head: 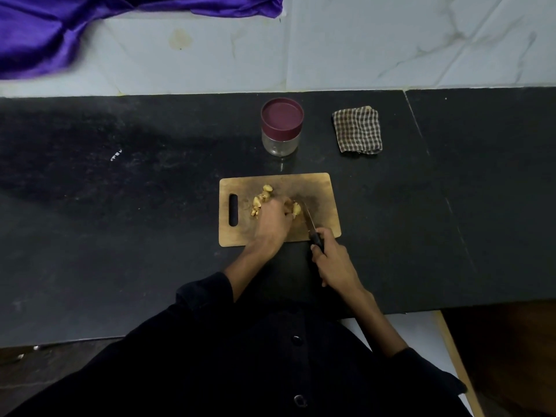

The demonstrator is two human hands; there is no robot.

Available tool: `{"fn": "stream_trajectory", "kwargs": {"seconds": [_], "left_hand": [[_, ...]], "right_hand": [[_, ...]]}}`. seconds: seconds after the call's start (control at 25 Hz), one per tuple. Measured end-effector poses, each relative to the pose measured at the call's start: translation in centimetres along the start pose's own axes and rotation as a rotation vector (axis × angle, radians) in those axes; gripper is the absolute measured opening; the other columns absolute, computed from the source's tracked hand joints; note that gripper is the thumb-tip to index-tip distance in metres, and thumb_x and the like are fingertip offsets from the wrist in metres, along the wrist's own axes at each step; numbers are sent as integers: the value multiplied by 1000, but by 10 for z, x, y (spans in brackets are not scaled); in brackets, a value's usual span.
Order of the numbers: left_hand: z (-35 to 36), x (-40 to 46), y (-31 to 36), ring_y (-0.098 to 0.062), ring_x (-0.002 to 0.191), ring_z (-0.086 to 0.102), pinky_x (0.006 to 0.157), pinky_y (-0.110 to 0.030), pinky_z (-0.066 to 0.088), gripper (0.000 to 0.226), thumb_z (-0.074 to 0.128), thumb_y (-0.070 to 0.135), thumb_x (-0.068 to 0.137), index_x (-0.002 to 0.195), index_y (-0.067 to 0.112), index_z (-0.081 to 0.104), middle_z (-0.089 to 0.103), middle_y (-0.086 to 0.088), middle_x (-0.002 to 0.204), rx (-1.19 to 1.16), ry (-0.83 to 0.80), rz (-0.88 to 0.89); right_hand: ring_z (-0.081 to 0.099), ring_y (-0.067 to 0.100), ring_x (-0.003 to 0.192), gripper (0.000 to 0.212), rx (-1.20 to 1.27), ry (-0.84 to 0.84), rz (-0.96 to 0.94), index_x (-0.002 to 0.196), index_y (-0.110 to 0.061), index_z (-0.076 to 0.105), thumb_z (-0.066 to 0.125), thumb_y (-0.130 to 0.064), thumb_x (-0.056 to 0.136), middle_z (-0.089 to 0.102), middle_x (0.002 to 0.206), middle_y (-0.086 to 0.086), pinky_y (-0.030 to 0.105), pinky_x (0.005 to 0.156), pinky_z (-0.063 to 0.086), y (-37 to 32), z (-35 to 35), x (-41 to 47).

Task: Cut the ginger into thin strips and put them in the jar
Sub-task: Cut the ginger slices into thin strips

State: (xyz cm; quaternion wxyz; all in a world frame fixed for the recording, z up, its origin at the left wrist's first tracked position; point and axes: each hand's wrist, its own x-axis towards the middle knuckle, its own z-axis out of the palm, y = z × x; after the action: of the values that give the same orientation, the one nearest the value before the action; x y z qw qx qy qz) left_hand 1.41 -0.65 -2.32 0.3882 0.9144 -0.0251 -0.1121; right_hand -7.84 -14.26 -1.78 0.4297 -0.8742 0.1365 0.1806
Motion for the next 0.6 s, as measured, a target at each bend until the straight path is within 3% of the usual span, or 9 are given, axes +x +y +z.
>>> {"fn": "stream_trajectory", "kwargs": {"seconds": [0.24, 0.48, 0.6], "left_hand": [[4, -1, -1, -12, 82, 64, 77, -32, 56, 15, 59, 4, 90, 100, 11, 68, 68, -2, 90, 45, -1, 55], [3, 0, -4, -9, 85, 62, 81, -32, 55, 15, 66, 6, 85, 97, 15, 66, 66, 2, 92, 21, 4, 127], [4, -2, -5, -13, 95, 62, 90, -33, 52, 20, 62, 3, 88, 104, 14, 68, 67, -3, 101, 18, 16, 159]], "right_hand": [[61, 25, 56, 24, -8, -27, 2, 127, -24, 40, 40, -17, 103, 60, 96, 14, 28, 37, 47, -7, 4, 3], [60, 20, 62, 29, 67, 76, -32, 131, -25, 39, 42, -17, 104, 58, 94, 6, 26, 40, 48, -12, -6, 0], [61, 21, 68, 30, -6, 116, -49, 132, -23, 39, 43, -17, 103, 63, 93, 7, 36, 56, 51, -13, -6, 5]]}}
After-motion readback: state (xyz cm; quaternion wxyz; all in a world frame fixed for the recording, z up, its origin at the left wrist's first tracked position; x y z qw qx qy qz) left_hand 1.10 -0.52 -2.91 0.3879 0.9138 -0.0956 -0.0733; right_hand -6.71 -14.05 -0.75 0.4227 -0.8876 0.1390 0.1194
